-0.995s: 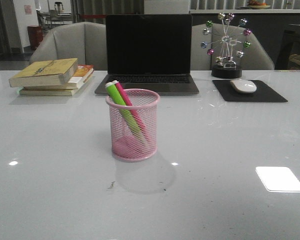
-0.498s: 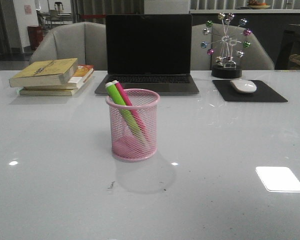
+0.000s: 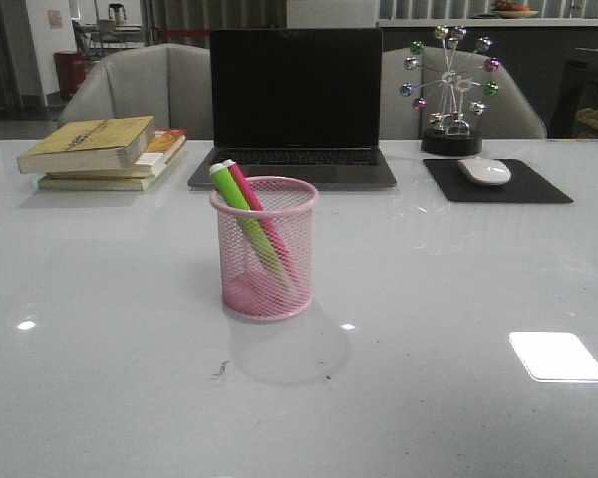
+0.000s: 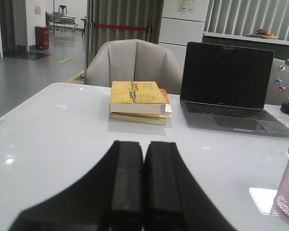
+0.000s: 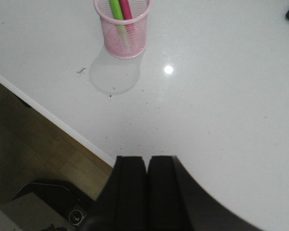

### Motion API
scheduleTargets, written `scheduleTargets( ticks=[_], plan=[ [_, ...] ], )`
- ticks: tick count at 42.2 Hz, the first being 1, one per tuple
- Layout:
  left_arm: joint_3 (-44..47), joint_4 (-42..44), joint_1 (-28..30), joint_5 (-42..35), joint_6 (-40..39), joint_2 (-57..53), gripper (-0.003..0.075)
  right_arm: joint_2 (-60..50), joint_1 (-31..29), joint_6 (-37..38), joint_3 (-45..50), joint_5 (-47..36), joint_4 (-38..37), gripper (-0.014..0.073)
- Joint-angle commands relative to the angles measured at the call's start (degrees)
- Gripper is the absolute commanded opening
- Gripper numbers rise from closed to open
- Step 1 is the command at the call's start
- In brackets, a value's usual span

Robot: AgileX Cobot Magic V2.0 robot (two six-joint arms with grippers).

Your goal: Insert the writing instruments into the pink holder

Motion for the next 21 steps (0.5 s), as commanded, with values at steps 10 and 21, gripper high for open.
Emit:
scheduleTargets(
  ticks=[10, 21],
  plan=[
    [-0.03, -0.16, -0.47, -4.9, -0.12, -1.06, 0.0092, -15.75, -18.25, -11.59, 13.68, -19.66, 3.15, 0.0053],
    [-0.03, -0.16, -0.47, -4.9, -0.12, -1.06, 0.0093, -32.98, -34.82, -11.42, 32.69, -36.81, 4.3, 0.0053]
  ],
)
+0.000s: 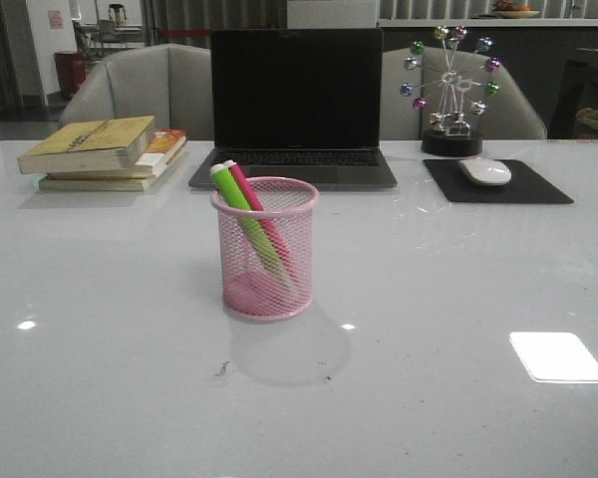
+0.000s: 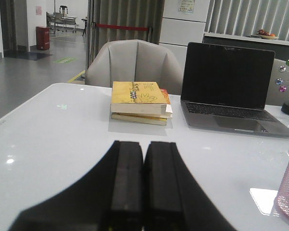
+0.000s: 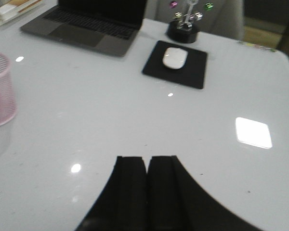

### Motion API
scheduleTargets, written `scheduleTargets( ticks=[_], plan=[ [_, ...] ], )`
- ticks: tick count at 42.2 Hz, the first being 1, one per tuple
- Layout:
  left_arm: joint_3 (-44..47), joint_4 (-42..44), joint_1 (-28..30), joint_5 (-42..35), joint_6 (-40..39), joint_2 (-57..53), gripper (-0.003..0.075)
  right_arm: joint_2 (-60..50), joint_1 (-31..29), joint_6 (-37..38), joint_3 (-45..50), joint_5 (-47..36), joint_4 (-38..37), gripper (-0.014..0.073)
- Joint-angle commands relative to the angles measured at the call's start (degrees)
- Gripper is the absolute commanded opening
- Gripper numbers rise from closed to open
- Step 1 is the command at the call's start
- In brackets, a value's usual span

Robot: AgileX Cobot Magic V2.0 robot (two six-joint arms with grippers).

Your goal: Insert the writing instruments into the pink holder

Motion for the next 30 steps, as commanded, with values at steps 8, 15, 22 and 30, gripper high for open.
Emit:
scheduleTargets(
  ticks=[8, 15, 22, 30],
  plan=[
    [-0.03, -0.16, -0.47, -4.9, -0.12, -1.06, 0.0093, -10.29, -7.48, -0.51, 14.77, -20.72, 5.03, 0.0053],
    [-0.03, -0.16, -0.47, -4.9, -0.12, -1.06, 0.0093, -12.49, -7.04, -0.51, 21.54, -30.65, 7.85, 0.0053],
    [-0.03, -0.16, -0.47, -4.9, -0.12, -1.06, 0.0093, -12.44, -6.09, -0.51, 21.42, -33.36, 7.85, 0.0053],
    [-0.03, -0.16, -0.47, -4.9, -0.12, -1.06, 0.0092, -12.44, -5.53, -0.51, 21.42, -34.87, 7.85, 0.0053]
  ],
)
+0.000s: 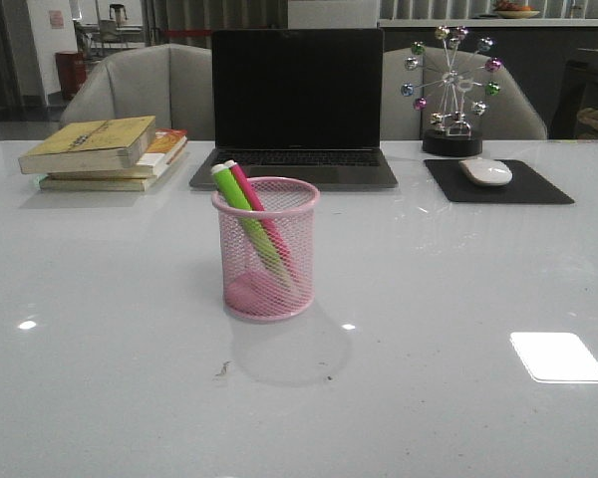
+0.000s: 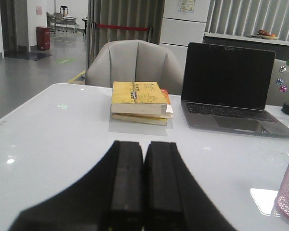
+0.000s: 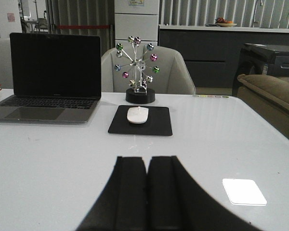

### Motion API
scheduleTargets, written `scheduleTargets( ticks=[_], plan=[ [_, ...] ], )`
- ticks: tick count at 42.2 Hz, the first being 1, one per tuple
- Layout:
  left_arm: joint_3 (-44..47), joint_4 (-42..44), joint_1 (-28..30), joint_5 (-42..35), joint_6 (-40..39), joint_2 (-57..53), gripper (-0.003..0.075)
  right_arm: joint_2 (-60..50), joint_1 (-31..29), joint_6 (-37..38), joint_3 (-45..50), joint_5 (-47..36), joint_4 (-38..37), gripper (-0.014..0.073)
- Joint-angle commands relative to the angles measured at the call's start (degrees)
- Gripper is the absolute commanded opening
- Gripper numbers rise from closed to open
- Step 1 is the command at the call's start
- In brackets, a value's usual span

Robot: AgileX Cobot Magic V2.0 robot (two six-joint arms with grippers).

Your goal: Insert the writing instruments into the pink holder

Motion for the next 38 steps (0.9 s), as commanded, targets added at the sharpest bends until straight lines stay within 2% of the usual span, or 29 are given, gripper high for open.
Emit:
scheduleTargets(
  ticks=[1, 11, 38],
  plan=[
    [-0.03, -0.16, -0.47, -4.9, -0.12, -1.06, 0.0093, -1.31, 0.07, -0.51, -0.75, -5.83, 0.24, 0.0053],
    [-0.03, -0.16, -0.47, -4.9, -0.12, -1.06, 0.0093, -1.31, 1.93, -0.51, -0.75, -5.83, 0.24, 0.0053],
    [-0.03, -0.16, -0.47, -4.9, -0.12, -1.06, 0.0093, -1.31, 1.93, -0.51, -0.75, -5.78, 0.24, 0.0053]
  ],
)
